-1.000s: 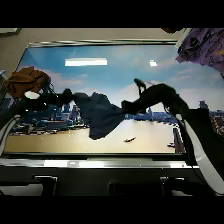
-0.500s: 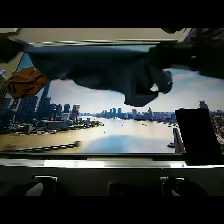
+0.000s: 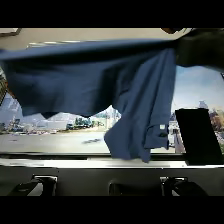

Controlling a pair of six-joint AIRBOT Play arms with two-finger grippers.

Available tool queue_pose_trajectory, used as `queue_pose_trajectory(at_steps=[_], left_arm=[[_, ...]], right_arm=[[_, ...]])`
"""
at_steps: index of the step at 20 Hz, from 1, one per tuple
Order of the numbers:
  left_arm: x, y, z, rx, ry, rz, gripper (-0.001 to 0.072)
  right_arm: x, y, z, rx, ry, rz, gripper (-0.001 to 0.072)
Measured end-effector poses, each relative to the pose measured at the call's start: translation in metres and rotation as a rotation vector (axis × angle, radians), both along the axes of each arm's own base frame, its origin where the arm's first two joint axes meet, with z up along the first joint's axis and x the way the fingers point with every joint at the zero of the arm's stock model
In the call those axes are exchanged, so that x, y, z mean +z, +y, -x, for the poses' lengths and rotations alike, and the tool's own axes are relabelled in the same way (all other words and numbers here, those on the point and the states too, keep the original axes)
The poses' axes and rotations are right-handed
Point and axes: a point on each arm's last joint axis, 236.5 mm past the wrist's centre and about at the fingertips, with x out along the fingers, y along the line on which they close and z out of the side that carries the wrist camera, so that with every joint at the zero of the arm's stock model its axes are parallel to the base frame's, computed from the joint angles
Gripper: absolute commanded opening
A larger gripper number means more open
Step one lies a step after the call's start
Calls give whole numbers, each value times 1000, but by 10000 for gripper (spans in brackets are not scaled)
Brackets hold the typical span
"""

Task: Fold the clothes and pants, and hang the long-sleeved shirts on hangers.

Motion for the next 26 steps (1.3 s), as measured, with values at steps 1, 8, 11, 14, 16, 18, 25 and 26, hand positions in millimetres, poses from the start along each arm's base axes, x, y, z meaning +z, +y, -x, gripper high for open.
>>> queue_pose_trajectory(at_steps=[1,8,11,14,16,18,25,26], left_arm=[[-24,2,-8,9,62,3,12],[-264,13,-66,51,543,27,13],[-351,15,-78,73,681,43,13],[-405,16,-82,89,753,59,14],[-419,16,-85,98,765,71,17],[-419,21,-88,111,765,85,104],[-355,94,-75,225,713,133,415],[-349,104,-68,239,716,136,415]], right_arm=[[-21,5,-19,-3,52,18,30],[-265,67,-145,17,551,33,33],[-361,88,-161,-12,733,-35,68],[-410,96,-167,-53,816,-90,230],[-418,98,-168,-65,838,-121,431],[-411,89,-168,-72,850,-142,427],[-327,-44,-147,-103,823,-123,422],[-326,-61,-134,-108,851,-129,422]])
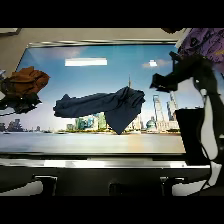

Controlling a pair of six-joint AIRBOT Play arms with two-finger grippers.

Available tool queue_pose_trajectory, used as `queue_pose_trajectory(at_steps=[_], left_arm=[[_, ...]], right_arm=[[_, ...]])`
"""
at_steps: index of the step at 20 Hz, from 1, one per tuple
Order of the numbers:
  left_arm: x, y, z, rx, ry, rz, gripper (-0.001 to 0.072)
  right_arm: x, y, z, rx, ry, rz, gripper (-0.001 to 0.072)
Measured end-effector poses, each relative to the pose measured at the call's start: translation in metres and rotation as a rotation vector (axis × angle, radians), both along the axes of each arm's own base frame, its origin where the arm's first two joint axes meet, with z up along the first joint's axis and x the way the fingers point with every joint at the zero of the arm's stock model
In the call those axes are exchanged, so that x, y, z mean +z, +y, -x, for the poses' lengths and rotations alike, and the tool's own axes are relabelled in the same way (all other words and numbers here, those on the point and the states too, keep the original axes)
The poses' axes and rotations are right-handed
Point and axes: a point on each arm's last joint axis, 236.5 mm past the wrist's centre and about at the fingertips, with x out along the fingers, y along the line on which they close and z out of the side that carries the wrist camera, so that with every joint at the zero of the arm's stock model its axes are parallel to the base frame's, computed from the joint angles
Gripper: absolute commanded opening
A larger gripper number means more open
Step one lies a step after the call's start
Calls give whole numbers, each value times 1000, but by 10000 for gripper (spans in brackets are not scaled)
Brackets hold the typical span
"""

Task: Fold the clothes and pants, and hang the long-sleeved shirts on hangers.

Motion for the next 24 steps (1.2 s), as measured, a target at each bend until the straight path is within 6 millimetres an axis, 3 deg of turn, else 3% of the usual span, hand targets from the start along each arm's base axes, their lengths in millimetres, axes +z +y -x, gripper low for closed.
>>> queue_pose_trajectory(at_steps=[1,3,6,9,12,17,19,20,21,22,23,24], left_arm=[[5,8,6,10,4,0,415],[12,21,18,27,18,2,415],[14,28,29,39,36,11,414],[16,28,32,43,41,22,414],[17,28,34,43,43,29,413],[17,28,34,42,42,28,412],[17,31,34,43,41,18,418],[16,31,34,43,42,15,546],[15,31,34,43,44,16,615],[13,32,34,47,47,20,615],[10,31,33,50,53,28,615],[5,29,33,48,57,46,614]], right_arm=[[-2,-12,14,-3,33,-17,423],[-18,-17,44,6,103,-80,488],[-54,10,85,21,197,-215,487],[-88,51,111,22,235,-310,479],[-114,84,119,25,219,-314,479],[-141,114,113,-31,196,-300,474],[-146,118,108,-56,184,-290,392],[-149,118,106,-72,178,-285,321],[-151,117,104,-79,170,-278,238],[-152,116,102,-86,167,-273,75],[-154,115,101,-89,161,-264,29],[-154,116,102,-90,163,-265,28]])
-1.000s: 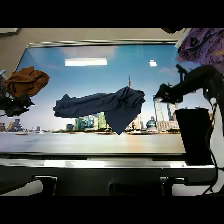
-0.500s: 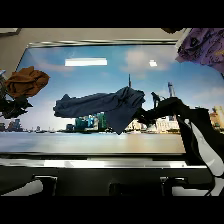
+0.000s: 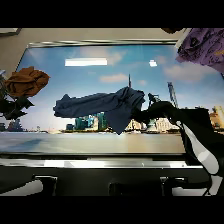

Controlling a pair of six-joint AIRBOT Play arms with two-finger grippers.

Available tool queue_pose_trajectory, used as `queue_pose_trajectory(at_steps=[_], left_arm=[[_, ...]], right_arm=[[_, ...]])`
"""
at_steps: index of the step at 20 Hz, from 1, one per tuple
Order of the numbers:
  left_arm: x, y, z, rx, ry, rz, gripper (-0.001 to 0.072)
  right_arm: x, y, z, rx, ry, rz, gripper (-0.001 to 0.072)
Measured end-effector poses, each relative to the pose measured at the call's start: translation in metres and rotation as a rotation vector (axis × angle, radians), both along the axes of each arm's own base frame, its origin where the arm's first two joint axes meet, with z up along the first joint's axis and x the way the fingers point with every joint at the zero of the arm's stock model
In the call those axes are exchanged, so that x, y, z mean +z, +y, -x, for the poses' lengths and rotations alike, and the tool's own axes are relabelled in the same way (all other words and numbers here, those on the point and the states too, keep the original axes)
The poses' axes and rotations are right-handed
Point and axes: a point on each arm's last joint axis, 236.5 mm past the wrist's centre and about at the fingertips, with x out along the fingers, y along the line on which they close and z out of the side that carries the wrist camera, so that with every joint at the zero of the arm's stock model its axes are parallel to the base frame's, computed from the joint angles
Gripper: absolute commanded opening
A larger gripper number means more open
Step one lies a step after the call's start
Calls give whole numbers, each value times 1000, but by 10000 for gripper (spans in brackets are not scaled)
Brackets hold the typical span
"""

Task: Fold the clothes and pants, and hang the long-sleeved shirts on hangers.

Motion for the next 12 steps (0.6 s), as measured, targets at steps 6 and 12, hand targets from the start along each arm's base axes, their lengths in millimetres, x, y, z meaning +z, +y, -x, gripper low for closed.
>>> queue_pose_trajectory(at_steps=[6,12], left_arm=[[-57,-49,0,-83,4,258,591],[-95,-89,-4,-142,12,383,590]], right_arm=[[25,-2,-6,14,-73,14,29],[60,-3,-8,4,-136,8,29]])
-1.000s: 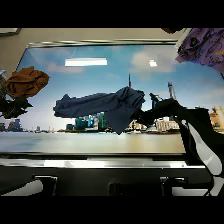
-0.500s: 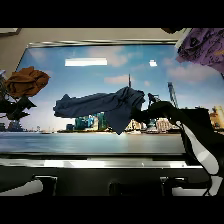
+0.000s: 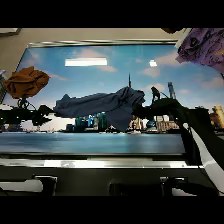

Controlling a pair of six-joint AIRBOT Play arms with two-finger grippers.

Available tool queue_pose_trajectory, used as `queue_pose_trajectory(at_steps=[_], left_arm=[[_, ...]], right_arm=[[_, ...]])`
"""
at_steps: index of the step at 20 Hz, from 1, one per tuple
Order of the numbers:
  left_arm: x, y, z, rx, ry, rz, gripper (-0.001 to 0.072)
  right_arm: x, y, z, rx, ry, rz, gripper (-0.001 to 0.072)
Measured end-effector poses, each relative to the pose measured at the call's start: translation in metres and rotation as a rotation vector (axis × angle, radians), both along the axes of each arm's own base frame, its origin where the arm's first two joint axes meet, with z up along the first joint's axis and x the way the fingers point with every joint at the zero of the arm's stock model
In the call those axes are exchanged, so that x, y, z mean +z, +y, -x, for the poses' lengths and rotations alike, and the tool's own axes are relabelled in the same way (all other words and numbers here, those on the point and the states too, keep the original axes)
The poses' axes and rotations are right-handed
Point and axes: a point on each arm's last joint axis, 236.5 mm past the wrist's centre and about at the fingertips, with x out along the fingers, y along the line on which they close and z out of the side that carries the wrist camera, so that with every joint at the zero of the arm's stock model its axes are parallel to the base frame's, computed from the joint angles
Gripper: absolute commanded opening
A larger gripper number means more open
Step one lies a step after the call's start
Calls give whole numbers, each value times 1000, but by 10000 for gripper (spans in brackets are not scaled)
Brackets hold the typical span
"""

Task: Fold the clothes and pants, and hang the long-sleeved shirts on hangers.

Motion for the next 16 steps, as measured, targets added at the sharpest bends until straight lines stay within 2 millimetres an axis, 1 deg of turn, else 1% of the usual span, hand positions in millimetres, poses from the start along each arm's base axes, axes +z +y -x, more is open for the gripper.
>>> queue_pose_trajectory(at_steps=[1,2,3,4,5,6,8,10,11,12,13,14,15,16], left_arm=[[-3,-4,-2,-6,-4,2,588],[-5,-6,-4,-5,-10,0,551],[-7,-6,-8,1,-21,-10,398],[-11,-6,-12,5,-31,-26,326],[-13,-7,-15,7,-38,-34,193],[-15,-8,-18,7,-48,-50,16],[-17,-12,-23,0,-61,-64,14],[-13,-16,-28,-7,-79,-72,12],[-8,-15,-32,-16,-96,-86,11],[4,-14,-40,-15,-128,-94,10],[24,-12,-52,-12,-180,-104,11],[46,-11,-62,-17,-231,-116,10],[78,-7,-75,-18,-306,-139,10],[114,-3,-89,-12,-388,-163,11]], right_arm=[[4,0,0,-3,-5,0,29],[7,0,1,1,-9,-2,29],[10,0,2,2,-7,-5,29],[12,1,4,8,-6,-7,29],[13,1,6,14,-6,-7,29],[15,2,7,17,-3,-10,29],[19,3,9,22,-7,-12,29],[26,3,9,21,-22,-14,28],[34,2,6,22,-43,-13,28],[46,1,1,24,-77,-6,28],[59,0,-7,26,-115,6,28],[80,-3,-17,34,-169,24,28],[103,-5,-28,43,-224,45,28],[133,-8,-40,57,-298,72,28]])
